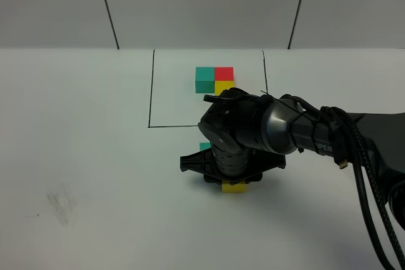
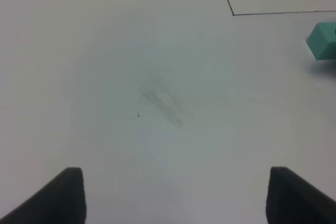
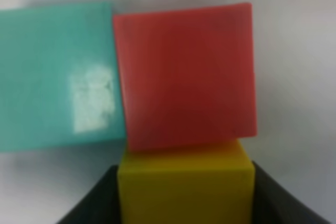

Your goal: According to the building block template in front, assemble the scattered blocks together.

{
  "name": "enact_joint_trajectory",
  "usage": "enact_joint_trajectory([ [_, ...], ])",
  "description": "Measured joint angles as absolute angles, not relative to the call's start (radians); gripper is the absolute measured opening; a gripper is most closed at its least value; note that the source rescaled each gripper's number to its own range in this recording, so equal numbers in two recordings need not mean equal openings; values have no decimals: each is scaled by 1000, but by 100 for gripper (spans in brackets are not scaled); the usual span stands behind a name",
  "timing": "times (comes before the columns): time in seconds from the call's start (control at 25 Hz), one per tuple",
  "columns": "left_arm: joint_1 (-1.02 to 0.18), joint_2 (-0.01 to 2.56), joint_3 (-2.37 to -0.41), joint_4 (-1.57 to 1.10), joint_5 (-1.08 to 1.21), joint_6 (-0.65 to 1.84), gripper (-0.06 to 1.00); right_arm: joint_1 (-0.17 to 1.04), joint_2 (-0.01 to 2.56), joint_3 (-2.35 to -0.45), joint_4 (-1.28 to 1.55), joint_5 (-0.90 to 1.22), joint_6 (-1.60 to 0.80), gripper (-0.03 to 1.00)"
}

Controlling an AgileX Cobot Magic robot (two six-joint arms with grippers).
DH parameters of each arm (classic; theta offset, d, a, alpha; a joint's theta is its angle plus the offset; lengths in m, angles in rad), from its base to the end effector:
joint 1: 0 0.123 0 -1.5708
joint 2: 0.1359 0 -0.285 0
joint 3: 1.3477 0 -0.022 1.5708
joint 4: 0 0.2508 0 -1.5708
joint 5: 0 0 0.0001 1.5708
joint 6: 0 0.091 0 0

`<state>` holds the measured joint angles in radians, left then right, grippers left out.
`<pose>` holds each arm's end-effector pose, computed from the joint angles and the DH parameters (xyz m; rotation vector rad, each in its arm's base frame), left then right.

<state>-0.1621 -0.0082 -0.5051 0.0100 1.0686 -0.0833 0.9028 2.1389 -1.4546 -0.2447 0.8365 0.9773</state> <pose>-0.0068 0.0019 0.2780 0.0798 2.0402 -0.1418 0.2716 0.3178 0.1289 -0.1125 2.9036 -0.0049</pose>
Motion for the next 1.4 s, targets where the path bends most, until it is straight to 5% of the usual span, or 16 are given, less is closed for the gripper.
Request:
enact_joint_trajectory([
  [0.4, -162, -8, -505, 10, 1069, -83, 53, 903, 2139, -1455, -244, 832, 977, 5],
  [0.84, -162, -8, -505, 10, 1069, -83, 53, 903, 2139, -1455, -247, 833, 977, 28],
  [1.4, -162, -8, -505, 10, 1069, -83, 53, 903, 2139, -1455, -272, 885, 980, 30],
])
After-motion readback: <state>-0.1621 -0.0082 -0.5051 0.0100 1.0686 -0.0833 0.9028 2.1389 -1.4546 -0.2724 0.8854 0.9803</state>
